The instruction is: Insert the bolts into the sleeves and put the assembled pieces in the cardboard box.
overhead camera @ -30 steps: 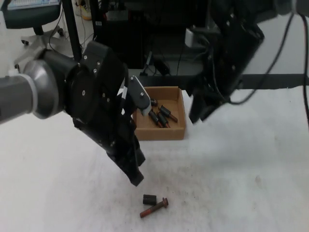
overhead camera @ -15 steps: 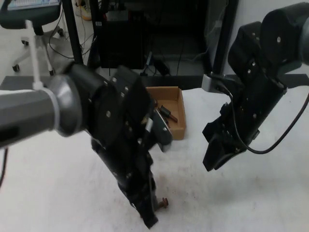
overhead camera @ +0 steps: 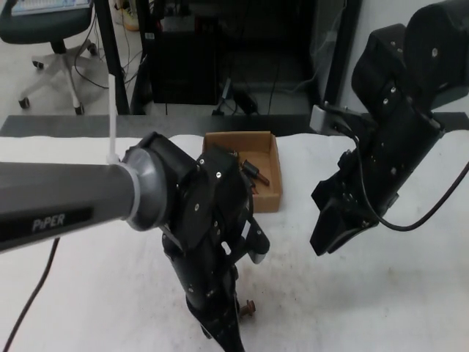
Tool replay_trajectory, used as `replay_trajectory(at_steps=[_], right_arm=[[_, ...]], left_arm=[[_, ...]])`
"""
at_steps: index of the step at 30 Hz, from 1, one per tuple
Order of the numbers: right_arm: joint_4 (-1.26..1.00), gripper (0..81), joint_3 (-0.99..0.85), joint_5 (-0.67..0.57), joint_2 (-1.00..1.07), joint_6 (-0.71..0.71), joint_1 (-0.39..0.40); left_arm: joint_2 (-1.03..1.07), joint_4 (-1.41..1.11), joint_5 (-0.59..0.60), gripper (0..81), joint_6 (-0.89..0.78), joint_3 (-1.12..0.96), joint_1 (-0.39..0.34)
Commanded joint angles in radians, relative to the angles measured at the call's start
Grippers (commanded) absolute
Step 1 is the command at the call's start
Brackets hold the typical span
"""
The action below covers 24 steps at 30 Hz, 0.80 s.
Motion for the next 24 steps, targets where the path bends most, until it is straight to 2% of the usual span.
replay_trajectory(at_steps=[1, 9, 24], right_arm=[[0.001, 25.4, 0.001, -0.009, -0.032, -0.008, -0.002], [-0.004, 25.4, 0.001, -0.001, -0.039, -0.008, -0.002], [-0.004, 25.4, 0.001, -0.001, -0.039, -0.008, -0.002]], left_arm=[[0.003, -0.028, -0.009, 21.8, -0.007, -0.007, -0.012], [0.003, -0.120, -0.008, 21.8, -0.003, -0.007, -0.023], [0.077, -0.142, -0.016, 21.8, 0.019, -0.007, -0.023]])
